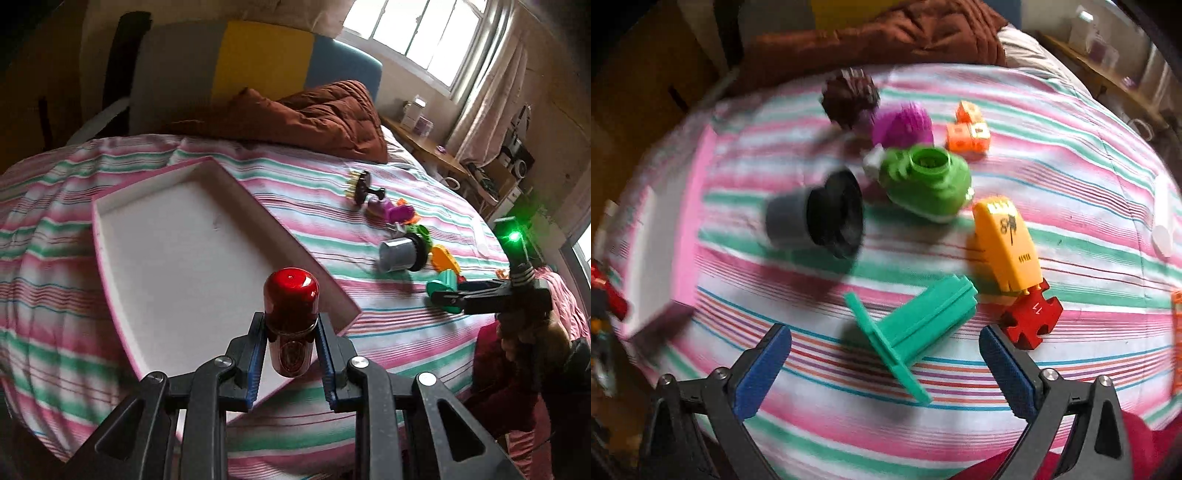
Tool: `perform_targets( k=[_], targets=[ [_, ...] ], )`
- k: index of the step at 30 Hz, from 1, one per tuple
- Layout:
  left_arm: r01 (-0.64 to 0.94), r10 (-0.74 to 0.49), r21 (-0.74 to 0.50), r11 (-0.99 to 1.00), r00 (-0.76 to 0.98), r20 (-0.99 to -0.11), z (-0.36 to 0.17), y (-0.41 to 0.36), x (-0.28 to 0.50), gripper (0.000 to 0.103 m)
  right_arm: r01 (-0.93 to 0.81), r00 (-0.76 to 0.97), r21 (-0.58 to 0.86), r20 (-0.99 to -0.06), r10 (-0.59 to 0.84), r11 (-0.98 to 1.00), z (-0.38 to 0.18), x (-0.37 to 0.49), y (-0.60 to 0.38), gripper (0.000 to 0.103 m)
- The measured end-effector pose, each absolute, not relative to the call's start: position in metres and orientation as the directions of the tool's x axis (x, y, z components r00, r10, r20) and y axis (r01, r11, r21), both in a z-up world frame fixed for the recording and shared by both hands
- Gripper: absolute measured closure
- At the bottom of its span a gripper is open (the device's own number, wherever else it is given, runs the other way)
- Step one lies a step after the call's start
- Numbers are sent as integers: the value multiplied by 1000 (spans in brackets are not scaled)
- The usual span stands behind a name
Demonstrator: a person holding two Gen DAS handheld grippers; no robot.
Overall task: Organize rigid objects
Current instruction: 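Carry the red cylinder into the tray and open the left tool while the right tool grasps the green spool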
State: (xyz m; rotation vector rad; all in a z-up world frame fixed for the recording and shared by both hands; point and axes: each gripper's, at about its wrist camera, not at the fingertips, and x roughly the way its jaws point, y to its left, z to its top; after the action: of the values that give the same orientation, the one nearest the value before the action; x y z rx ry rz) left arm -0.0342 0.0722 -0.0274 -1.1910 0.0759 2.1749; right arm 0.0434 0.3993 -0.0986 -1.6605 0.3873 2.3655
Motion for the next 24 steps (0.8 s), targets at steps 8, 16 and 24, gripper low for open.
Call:
perform_targets(
  k=[8, 16, 24],
  targets=[
    [-477, 468, -259, -840, -396, -790, -39, 42, -49, 77, -352, -342, 75, -938, 53, -933, -106, 45, 408, 81],
    [-378, 438, -288, -880, -410, -800, -47, 19, -85, 77, -339, -343, 54, -937, 70, -939, -105, 45, 405, 83],
    [-315, 386, -262, -912, -442, -810, -53, 20, -145, 77, -322, -344, 16, -934, 101, -947, -103, 46, 399, 86]
  ],
)
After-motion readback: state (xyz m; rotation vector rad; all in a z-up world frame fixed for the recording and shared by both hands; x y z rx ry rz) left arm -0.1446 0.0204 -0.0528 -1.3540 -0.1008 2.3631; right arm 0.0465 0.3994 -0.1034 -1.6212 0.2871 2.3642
